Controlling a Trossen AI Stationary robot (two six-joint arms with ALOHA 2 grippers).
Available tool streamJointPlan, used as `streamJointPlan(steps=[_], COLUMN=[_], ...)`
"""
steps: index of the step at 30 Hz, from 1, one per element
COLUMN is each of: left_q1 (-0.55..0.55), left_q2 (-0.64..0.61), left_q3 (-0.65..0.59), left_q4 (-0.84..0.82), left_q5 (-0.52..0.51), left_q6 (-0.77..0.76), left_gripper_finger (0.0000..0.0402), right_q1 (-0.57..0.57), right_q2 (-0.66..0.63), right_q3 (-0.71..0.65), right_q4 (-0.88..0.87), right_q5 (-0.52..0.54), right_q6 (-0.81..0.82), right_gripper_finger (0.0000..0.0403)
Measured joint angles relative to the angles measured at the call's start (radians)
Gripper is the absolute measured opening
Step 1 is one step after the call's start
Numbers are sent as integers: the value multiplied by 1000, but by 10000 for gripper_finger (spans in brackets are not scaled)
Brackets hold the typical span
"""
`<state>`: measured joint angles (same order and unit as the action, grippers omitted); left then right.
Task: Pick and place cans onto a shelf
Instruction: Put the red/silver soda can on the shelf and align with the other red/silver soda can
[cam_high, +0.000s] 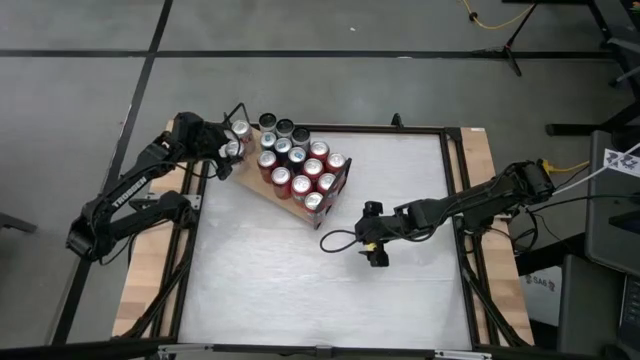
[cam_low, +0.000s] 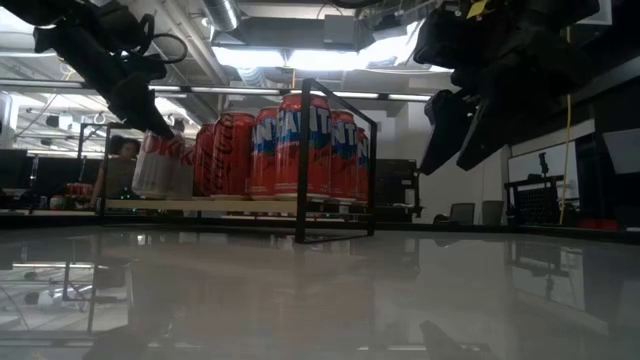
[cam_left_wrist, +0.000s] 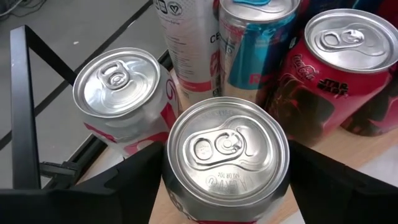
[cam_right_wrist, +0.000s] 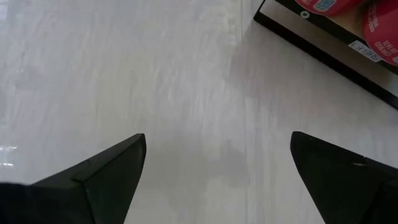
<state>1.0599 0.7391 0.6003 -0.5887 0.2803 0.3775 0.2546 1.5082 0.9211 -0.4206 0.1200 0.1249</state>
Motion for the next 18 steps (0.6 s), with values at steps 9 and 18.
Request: streamJointPlan(steps=[9, 18], left_q1=[0, 0], left_q2=[0, -4], left_q3=[0, -1], left_q4=[1, 2], left_q5=[-5, -11], left_q6=[0, -8], left_gripper_finger=[322, 324], right_q1=[0, 0], right_q2=[0, 0], right_q3=[0, 0], right_q4=[-1, -1], right_q5=[0, 0], right_q6=[0, 0], right_gripper_finger=[392, 392])
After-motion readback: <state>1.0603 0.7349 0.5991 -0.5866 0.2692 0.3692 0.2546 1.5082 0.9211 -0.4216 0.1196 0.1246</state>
